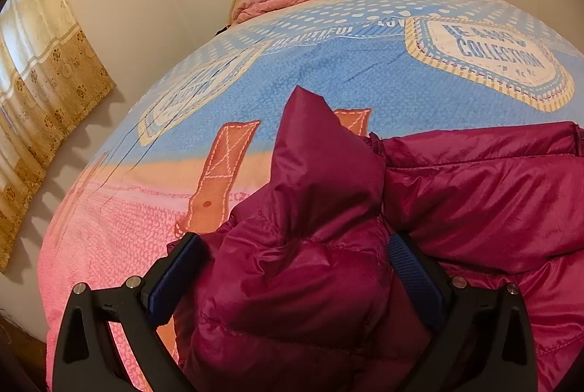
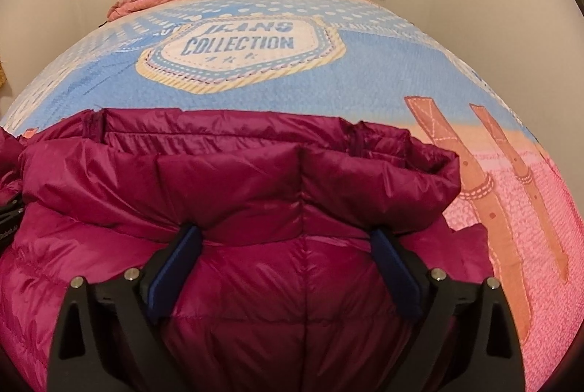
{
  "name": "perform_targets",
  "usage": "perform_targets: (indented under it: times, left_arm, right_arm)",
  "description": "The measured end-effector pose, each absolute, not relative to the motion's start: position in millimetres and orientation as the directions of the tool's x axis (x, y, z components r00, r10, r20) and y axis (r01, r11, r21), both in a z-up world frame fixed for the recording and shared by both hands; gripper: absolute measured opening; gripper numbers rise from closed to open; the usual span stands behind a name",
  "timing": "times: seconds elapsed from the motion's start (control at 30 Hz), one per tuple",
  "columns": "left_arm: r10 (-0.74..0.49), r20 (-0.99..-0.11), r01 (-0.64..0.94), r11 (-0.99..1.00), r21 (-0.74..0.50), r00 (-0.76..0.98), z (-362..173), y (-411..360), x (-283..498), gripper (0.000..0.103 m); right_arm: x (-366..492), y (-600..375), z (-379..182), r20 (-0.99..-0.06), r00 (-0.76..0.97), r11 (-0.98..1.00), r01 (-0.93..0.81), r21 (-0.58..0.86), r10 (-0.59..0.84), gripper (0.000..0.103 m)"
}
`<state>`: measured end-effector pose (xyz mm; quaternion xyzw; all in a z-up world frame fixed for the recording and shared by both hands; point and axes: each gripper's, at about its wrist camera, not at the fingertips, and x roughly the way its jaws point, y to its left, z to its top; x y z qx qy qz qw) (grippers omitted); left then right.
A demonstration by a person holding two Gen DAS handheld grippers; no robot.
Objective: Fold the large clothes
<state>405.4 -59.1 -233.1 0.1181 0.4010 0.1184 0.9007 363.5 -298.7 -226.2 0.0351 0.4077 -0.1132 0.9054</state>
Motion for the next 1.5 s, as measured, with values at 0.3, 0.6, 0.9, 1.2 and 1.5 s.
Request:
perform_targets:
  times: [0.3,0.6,0.9,1.2,1.5]
  left_arm:
    - [0.307,-0.695,-0.119,0.945,0.306,0.650,-233.5,-59.1,405.7,0.102]
    - [0.305,-0.695,-0.120,0.945,0.303,0.651,-233.3,-58.6,405.6,0.102]
    - [0.315,-0.695,-0.112,0.940,0.323,0.646,-227.9,-59.9,404.9,0.102]
    - [0.258,-0.612,-0.128,0.960,0.249,0.747,-178.0,-49.2,345.2,0.102]
    - [0.282,-0.672,-0.151,0.957,0.248,0.685,-221.0,-44.7,355.0,0.102]
  right_arm:
    - [365.4,-298.3,-228.2,-0.754,0.629,0.969,0.242,-0.041,-0.189,0.098]
    - [366.7,-298.5,-227.8,-0.754,0.628,0.969,0.243,-0.045,-0.193,0.098]
    - [368.0,-297.2,-226.6,-0.758,0.618,0.966,0.249,-0.064,-0.209,0.099]
    - [335.1,-239.1,-167.7,-0.641,0.743,0.976,0.214,-0.045,-0.192,0.088]
    - [347.8,-205.2,-220.0,-0.682,0.697,0.974,0.197,-0.117,-0.222,0.088]
